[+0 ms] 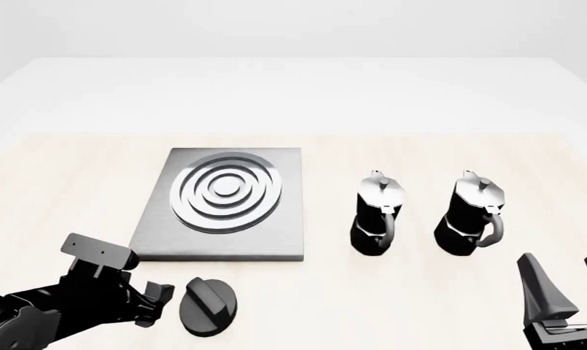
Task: Turn off the stove.
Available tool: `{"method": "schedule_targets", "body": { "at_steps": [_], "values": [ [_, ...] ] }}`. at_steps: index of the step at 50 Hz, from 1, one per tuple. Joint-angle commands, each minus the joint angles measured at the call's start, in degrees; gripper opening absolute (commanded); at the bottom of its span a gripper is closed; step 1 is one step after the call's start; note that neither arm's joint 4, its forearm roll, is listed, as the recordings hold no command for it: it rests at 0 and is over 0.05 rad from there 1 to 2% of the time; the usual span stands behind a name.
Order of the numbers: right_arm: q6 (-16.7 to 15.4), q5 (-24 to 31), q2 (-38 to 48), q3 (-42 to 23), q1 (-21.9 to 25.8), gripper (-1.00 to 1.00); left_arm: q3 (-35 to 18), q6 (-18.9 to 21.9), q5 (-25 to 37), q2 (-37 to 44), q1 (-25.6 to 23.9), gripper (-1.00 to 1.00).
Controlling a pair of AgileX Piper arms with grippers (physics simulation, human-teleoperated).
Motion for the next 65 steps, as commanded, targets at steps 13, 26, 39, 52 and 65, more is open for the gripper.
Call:
{"method": "schedule_targets", "body": {
  "at_steps": [13, 26, 39, 52, 65],
  "values": [
    [0.0, -0.1, 0.2, 0.0, 0.5, 1.0, -0.3, -1.9, -6.4, 6.8, -2.7, 1.0],
    [0.2, 0.2, -0.2, 0.0, 0.5, 1.0, -1.1, -1.4, -7.3, 8.1, -3.2, 1.0],
    [0.3, 0.2, -0.3, 0.0, 0.4, 1.0, -1.8, 0.0, -6.1, 7.4, -2.9, 1.0],
    [0.3, 0.2, -0.2, 0.0, 0.4, 1.0, -4.5, 2.7, -4.9, 8.4, -1.7, 1.0],
    [0.3, 0.0, -0.1, 0.0, 0.4, 1.0, -6.7, 4.4, -5.5, 11.2, -1.3, 1.0]
  ]
}}
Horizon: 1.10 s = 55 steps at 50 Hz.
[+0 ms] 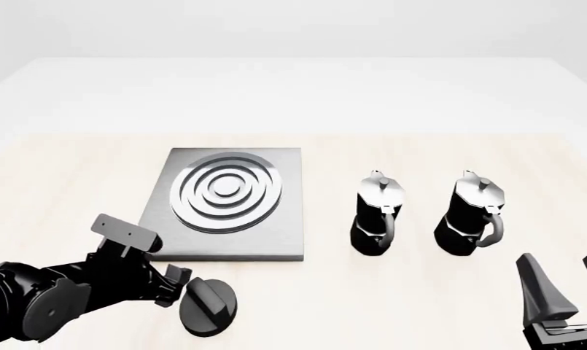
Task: Turn off the stove.
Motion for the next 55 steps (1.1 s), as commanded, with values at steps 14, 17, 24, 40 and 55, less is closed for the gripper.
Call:
{"method": "schedule_targets", "body": {
  "at_steps": [14, 17, 24, 40, 55],
  "values": [
    [0.1, 0.0, 0.0, 0.0, 0.0, 1.0, -1.7, 0.4, -3.6, 5.4, -0.9, 1.0],
    [0.1, 0.0, 0.0, 0.0, -0.1, 1.0, -1.8, 0.2, -4.2, 6.0, -1.3, 1.0],
    [0.2, 0.0, -0.1, 0.0, -0.1, 1.0, -1.8, -1.2, -5.9, 7.1, -3.2, 1.0],
    [0.5, 0.8, -0.9, 0.0, -0.2, 1.0, -2.4, -2.6, -7.1, 7.6, -5.5, 1.0],
    [0.7, 1.0, -1.2, 0.0, -0.2, 1.0, -5.6, -0.6, -4.0, 6.2, -5.2, 1.0]
  ]
}}
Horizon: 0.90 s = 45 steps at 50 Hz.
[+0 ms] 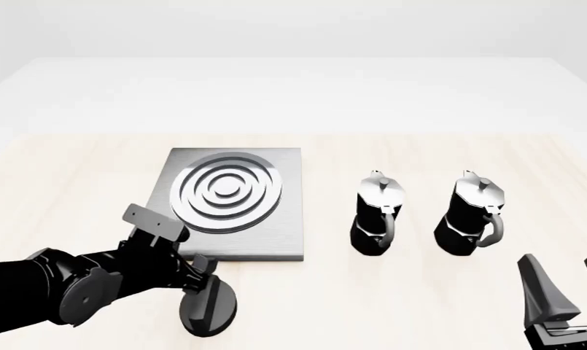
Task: Turn off the stove.
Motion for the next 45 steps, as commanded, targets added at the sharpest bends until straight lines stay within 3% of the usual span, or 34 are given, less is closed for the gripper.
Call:
{"method": "schedule_targets", "body": {
  "at_steps": [1, 16, 24, 45],
  "values": [
    [0.1, 0.2, -0.2, 0.0, 0.0, 1.0, -1.6, 1.3, 1.7, -0.7, 0.4, 1.0],
    [0.0, -0.1, 0.1, 0.0, 0.4, 1.0, -0.1, 5.7, 8.6, -9.4, 8.6, 1.0],
    [-0.2, -0.1, 0.1, 0.0, 0.9, 1.0, -0.2, 7.5, 15.4, -16.9, 13.1, 1.0],
    [0.7, 0.2, -0.2, 0.0, 0.7, 1.0, -1.0, 9.6, 31.1, -31.5, 16.4, 1.0]
  ]
}}
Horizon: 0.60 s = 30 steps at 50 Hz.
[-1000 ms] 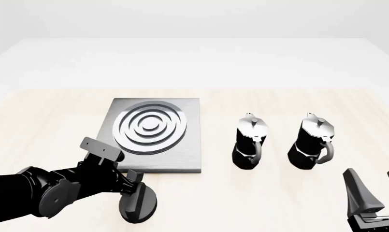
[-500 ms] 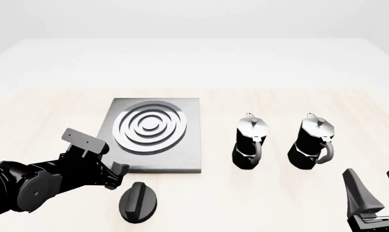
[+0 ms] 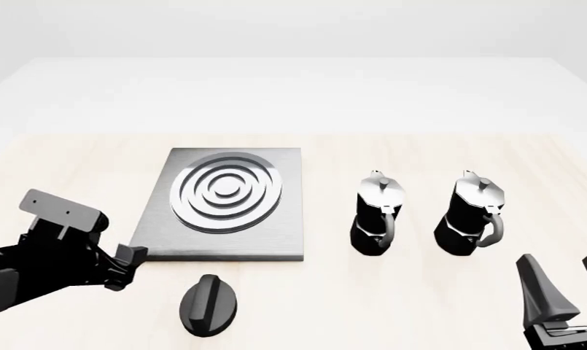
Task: Turn off the stove.
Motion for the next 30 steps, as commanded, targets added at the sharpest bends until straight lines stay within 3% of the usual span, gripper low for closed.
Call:
{"method": "schedule_targets", "body": {
  "at_steps": [1, 11, 30],
  "values": [
    [0.5, 0.4, -0.5, 0.0, 0.2, 1.0, -0.4, 1.1, 8.5, -8.0, 2.0, 1.0],
    [0.7, 0.6, -0.6, 0.0, 0.4, 1.0, -0.6, 1.5, 13.8, -13.0, 3.1, 1.0],
    [1.0, 0.5, -0.5, 0.0, 0.6, 1.0, -1.0, 1.8, 17.1, -15.9, 3.8, 1.0]
  ]
}}
